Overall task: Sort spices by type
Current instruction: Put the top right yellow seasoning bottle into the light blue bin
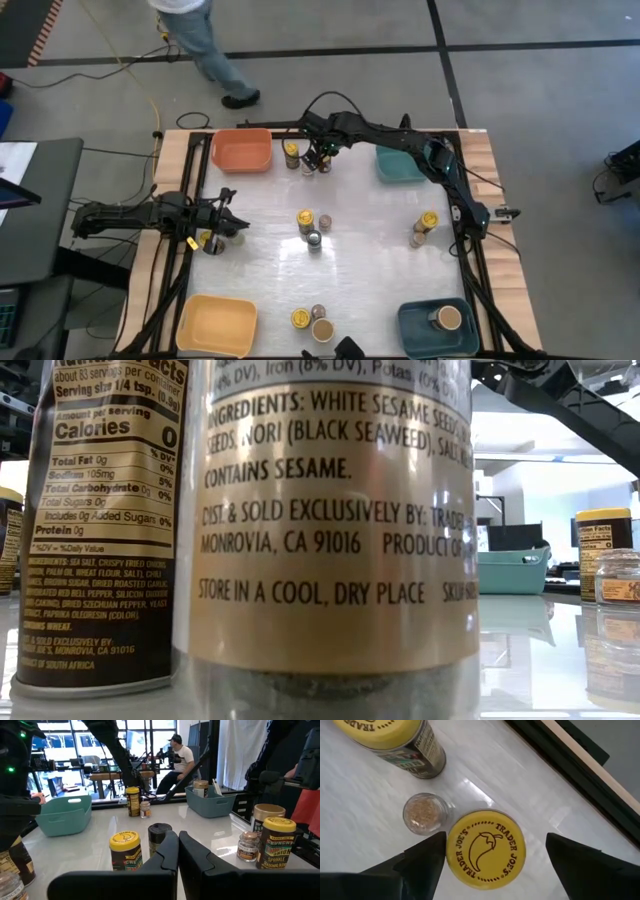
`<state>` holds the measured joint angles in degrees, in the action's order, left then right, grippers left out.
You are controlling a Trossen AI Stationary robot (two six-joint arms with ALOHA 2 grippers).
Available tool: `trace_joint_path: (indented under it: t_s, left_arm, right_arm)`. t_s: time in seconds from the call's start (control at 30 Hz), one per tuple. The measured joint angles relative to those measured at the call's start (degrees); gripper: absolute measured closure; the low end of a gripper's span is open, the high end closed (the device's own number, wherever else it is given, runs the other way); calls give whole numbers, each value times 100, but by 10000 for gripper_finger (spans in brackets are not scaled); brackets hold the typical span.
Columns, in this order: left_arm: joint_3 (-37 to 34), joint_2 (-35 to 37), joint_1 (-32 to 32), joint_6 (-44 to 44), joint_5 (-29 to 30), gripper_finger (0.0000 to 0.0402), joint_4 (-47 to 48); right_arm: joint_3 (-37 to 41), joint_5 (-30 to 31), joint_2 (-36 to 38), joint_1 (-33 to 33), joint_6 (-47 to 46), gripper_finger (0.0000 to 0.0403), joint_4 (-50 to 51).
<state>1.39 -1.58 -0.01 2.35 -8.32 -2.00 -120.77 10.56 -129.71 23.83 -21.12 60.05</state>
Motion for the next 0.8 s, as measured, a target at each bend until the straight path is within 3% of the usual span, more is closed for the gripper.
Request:
trace_joint_path:
  t_s: [0.5,0.8]
  left_arm:
    - [0,-2,-1,0,0,401,0]
    - [2,-1,-1,0,0,401,0]
  right_arm:
    - [0,-137,2,4,15,135,85]
    - [0,-140,45,4,-27,150,206]
